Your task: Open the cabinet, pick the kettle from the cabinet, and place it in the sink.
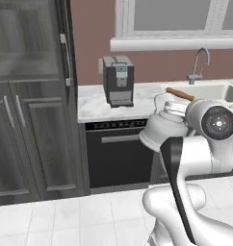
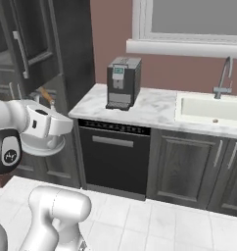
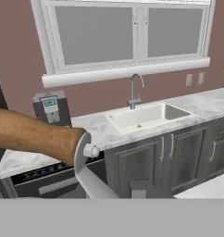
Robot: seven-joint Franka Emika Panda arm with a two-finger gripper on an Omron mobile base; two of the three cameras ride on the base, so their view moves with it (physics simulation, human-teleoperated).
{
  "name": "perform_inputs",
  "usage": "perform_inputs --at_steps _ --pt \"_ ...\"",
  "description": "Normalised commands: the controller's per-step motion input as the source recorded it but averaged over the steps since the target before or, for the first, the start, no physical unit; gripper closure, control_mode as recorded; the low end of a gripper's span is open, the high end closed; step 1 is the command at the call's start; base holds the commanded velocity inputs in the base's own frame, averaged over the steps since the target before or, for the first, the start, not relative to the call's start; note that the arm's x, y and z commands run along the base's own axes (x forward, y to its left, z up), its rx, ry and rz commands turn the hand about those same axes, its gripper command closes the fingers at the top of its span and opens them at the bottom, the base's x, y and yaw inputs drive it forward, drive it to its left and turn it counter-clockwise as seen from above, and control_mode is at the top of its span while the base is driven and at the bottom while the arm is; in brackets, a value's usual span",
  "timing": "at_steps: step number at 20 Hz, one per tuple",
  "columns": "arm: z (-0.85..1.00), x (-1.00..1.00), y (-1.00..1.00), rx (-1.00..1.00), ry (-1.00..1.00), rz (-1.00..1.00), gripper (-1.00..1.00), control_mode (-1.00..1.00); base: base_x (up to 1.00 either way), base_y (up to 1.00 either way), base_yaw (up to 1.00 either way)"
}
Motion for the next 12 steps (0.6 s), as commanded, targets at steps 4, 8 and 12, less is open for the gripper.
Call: perform_inputs --at_steps 4,8,12 --pt "0.0 0.0 0.0 0.0 0.0 0.0 1.0 1.0 0.19 -0.58 0.0" --pt "0.0 0.0 0.0 0.0 0.0 0.0 1.0 1.0 0.41 -0.42 0.0" --pt "0.0 0.0 0.0 0.0 0.0 0.0 1.0 1.0 0.47 -0.35 0.0"
